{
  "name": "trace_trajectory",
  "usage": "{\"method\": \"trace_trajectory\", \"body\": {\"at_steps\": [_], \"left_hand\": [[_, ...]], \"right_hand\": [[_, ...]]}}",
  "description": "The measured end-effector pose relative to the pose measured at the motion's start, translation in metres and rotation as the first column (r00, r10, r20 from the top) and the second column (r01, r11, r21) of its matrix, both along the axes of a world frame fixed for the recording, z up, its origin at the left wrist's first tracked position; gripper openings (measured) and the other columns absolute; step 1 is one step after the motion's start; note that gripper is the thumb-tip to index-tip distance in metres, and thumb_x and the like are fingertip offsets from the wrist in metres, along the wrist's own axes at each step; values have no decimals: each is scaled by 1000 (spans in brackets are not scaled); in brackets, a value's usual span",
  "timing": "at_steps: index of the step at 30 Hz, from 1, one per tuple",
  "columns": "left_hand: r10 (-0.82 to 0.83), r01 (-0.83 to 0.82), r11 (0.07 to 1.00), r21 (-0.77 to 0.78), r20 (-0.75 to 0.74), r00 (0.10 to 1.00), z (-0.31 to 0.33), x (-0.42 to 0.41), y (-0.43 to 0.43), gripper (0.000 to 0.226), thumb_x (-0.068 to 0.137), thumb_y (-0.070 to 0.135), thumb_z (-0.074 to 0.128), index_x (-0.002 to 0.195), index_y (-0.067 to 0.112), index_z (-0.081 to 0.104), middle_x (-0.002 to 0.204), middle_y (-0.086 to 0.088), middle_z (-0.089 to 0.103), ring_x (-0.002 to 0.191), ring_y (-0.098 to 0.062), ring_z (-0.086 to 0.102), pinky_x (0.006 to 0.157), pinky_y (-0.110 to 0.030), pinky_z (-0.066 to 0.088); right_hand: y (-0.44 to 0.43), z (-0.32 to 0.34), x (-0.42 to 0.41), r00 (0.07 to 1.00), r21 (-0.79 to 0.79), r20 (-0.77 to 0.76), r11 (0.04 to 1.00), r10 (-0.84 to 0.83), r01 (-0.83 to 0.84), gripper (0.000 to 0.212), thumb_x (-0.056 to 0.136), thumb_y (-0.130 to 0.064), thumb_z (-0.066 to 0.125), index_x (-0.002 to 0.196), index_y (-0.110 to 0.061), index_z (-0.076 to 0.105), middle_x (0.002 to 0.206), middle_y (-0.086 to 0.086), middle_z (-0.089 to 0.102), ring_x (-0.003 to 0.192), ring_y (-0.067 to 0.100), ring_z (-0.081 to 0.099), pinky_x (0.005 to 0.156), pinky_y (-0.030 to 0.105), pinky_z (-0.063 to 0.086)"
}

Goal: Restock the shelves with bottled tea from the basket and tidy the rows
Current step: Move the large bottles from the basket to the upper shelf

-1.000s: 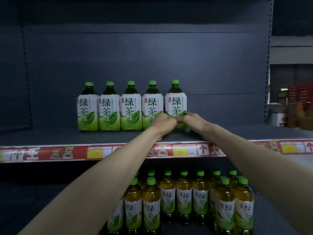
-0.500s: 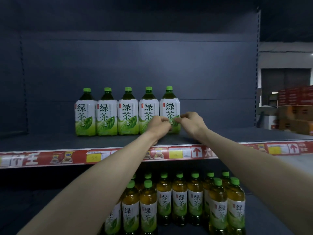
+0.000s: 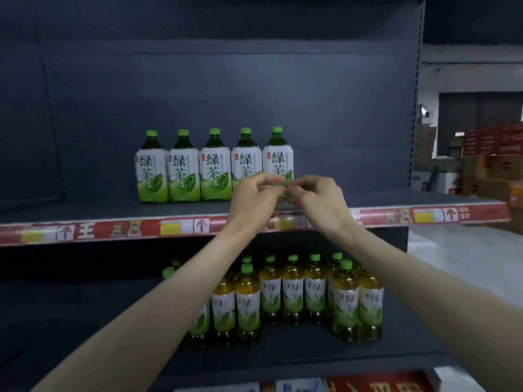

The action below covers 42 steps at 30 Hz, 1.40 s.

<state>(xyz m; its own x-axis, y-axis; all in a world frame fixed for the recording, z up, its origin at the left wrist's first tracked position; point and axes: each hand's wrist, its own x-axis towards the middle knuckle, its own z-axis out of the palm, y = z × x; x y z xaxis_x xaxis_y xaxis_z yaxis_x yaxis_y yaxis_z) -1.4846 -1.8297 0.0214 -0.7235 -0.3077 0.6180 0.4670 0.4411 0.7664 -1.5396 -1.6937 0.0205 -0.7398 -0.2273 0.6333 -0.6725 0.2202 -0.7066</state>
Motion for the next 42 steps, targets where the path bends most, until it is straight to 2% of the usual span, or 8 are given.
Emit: {"method": "trace_trajectory", "body": {"at_steps": [7,10,14,21,28,33,36,42], "left_hand": [[10,-12,1000,12,171,985,-137,78,0,20,100,10,63,106,22,78,96,5,80,91,-7,74,81,-25,60],[38,-40,999,0,336,941,-204,107,-3,22,102,11,61,106,25,77,95,9,79,90,-9,74,82,-32,61],[18,-34,999,16,594,804,-286,142,-10,25,98,6,63,103,26,77,92,6,79,88,-14,74,87,-41,61],[51,89,988,-123,822,567,-382,191,-20,28,91,3,64,106,20,81,80,15,72,78,-3,67,75,-18,51],[78,410,893,-187,960,267,-434,201,-38,24,95,21,65,114,24,79,109,-1,79,102,-16,73,91,-32,59],[249,736,641,-217,966,68,-470,187,-41,41,97,24,65,136,16,68,138,-7,67,125,-27,63,103,-34,52],[368,857,474,-204,930,18,-501,189,-34,52,96,25,69,146,14,56,144,-11,58,125,-31,59,90,-36,54],[488,982,-104,-159,852,190,-568,193,-39,77,98,23,70,162,34,28,162,-8,29,144,-34,42,101,-50,51]], "right_hand": [[13,-126,64,981,82,116,982,159,-169,16,97,-19,68,111,-21,75,95,-9,77,89,-1,70,77,13,54],[20,-196,93,940,117,257,958,225,-261,19,101,-25,66,119,-24,70,104,-11,74,96,-4,67,81,16,55],[21,-286,125,872,162,422,926,249,-342,24,98,-30,70,121,-26,69,107,-11,75,101,-1,69,86,27,58],[21,-404,180,791,267,566,856,232,-442,34,85,-35,75,118,-28,71,111,-16,75,109,-3,68,101,26,53],[28,-474,202,748,404,648,768,143,-497,36,85,-25,77,121,-23,74,117,-9,74,112,7,67,99,27,52],[24,-500,201,635,487,772,629,15,-606,22,85,-19,69,103,-6,72,99,9,75,99,28,70,72,34,48],[21,-525,201,575,490,818,542,-16,-682,30,80,-17,58,103,-4,73,100,18,75,98,36,70,73,35,53],[5,-572,215,302,345,939,471,-167,-812,18,99,-14,62,93,0,71,77,7,73,76,32,67,63,30,44]]}}
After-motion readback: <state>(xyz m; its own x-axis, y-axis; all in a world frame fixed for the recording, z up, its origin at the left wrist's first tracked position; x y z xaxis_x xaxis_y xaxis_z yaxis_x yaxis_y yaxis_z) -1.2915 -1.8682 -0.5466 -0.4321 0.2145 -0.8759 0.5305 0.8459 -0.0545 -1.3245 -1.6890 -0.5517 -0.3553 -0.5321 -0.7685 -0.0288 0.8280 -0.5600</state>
